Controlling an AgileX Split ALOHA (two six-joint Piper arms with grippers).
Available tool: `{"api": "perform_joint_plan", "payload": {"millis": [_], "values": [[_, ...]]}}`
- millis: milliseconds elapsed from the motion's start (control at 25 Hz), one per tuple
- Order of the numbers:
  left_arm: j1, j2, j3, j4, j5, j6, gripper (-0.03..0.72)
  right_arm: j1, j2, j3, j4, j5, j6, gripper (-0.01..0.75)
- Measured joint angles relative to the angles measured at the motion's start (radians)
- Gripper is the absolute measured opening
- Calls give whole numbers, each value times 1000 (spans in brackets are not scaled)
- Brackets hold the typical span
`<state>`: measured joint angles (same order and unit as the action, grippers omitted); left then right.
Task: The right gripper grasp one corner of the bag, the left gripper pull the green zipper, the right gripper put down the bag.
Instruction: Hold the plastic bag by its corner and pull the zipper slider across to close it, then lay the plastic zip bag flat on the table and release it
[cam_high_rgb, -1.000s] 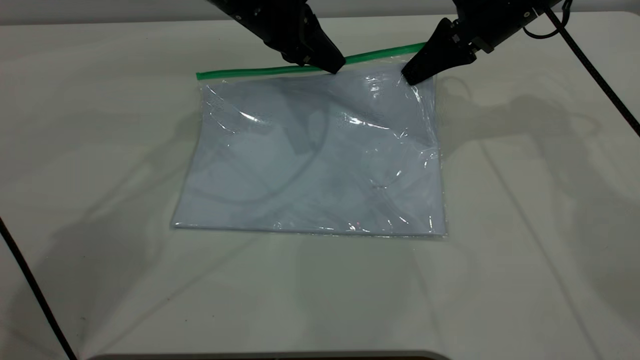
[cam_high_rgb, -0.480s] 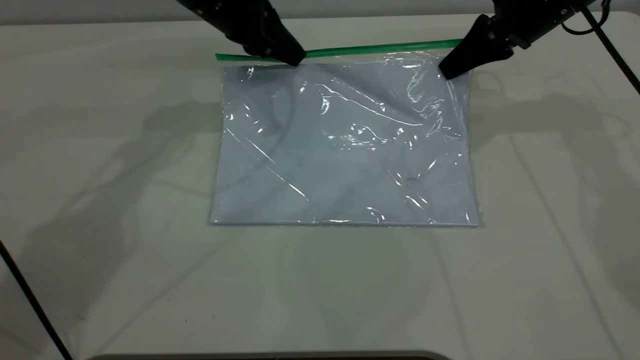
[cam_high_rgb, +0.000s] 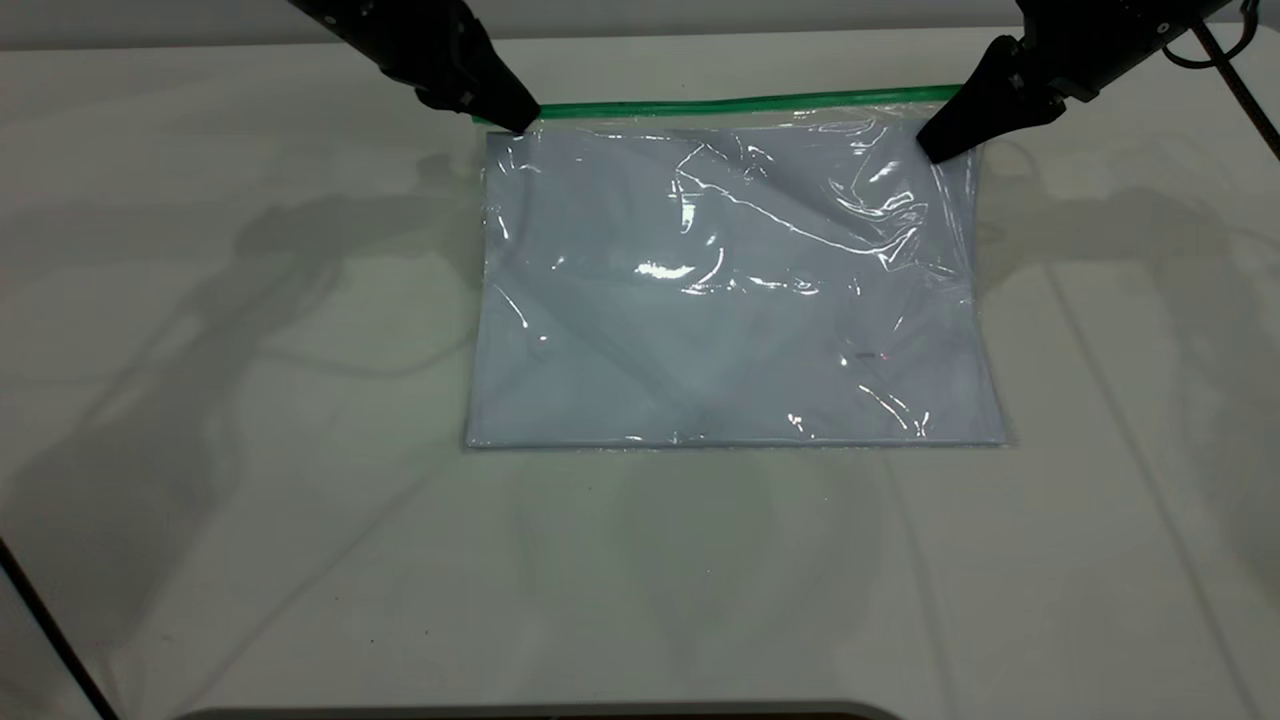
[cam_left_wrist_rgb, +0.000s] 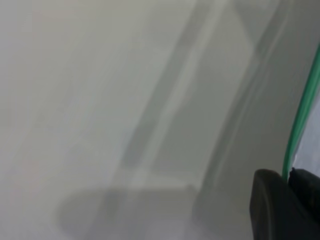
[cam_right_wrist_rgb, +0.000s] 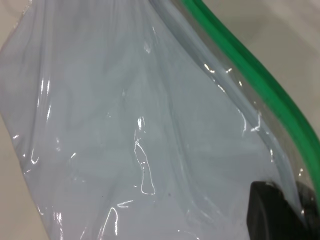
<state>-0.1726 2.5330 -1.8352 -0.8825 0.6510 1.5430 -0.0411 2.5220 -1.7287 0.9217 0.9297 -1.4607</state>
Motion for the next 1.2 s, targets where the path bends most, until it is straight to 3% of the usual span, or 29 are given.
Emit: {"api": "perform_joint_plan", "payload": {"millis": [840,920,1040,1160,1200], "values": [[9,0,0,68,6,-79,97,-1,0,0,-5,-7,-1,36],[12,-1,0,80,-4,-79,121,-2,0,0,-5,-13,-1,40],[13,-3,0,74,-11,-80,225,-10,0,0,0,-50,-1,82],[10,-9,0,32,-13,-80,356,-11,0,0,7,-77,-1,195],[9,-14,0,8,-15,-80,390,-11,0,0,7,-79,-1,264]]}}
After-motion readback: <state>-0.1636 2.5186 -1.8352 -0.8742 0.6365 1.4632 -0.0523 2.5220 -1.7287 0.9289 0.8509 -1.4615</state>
